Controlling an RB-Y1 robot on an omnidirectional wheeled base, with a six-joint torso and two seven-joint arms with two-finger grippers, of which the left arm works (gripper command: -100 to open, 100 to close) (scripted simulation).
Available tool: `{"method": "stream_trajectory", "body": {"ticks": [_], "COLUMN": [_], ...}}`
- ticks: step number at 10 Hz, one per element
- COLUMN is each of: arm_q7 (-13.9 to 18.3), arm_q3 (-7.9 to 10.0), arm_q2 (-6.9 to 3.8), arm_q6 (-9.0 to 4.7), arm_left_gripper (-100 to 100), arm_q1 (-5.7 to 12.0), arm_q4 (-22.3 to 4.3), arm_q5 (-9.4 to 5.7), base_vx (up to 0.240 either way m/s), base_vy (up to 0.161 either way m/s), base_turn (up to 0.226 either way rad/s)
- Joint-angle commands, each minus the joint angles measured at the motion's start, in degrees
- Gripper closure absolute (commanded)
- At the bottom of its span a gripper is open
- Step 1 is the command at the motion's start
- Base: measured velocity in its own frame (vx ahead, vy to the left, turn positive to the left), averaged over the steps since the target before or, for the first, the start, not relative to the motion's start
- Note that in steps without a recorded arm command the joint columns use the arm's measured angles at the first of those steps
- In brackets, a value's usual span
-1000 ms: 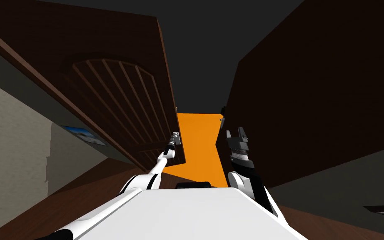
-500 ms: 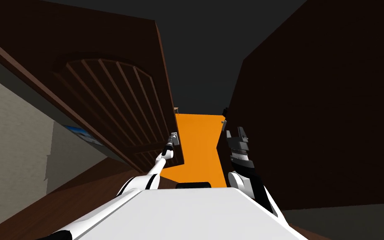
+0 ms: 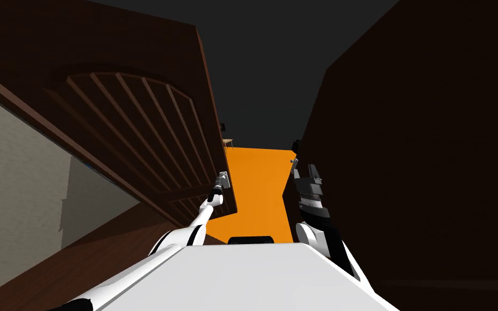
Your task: Push the door open
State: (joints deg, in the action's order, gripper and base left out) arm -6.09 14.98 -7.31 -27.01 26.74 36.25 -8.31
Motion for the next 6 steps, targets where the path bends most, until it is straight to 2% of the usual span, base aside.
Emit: {"method": "stream_trajectory", "body": {"ticks": [1, 4, 5, 6], "arm_q7": [-0.2, -0.6, -0.5, -1.7], "arm_q3": [0.75, 2.03, 1.95, 3.36], "arm_q2": [-0.14, -0.33, -0.65, -0.99], "arm_q6": [-0.17, -0.18, -0.15, -0.07], "arm_left_gripper": [100, 100, 100, 100], "arm_q1": [0.13, 0.04, -0.25, -0.85], "arm_q4": [0.1, 0.0, -0.1, 0.6], "arm_q5": [-0.25, -0.65, -0.6, -1.78], "base_vx": [0.147, 0.142, 0.072, 0.108], "base_vy": [-0.071, -0.11, -0.035, -0.035], "base_turn": [0.046, 0.064, 0.058, -0.025]}}
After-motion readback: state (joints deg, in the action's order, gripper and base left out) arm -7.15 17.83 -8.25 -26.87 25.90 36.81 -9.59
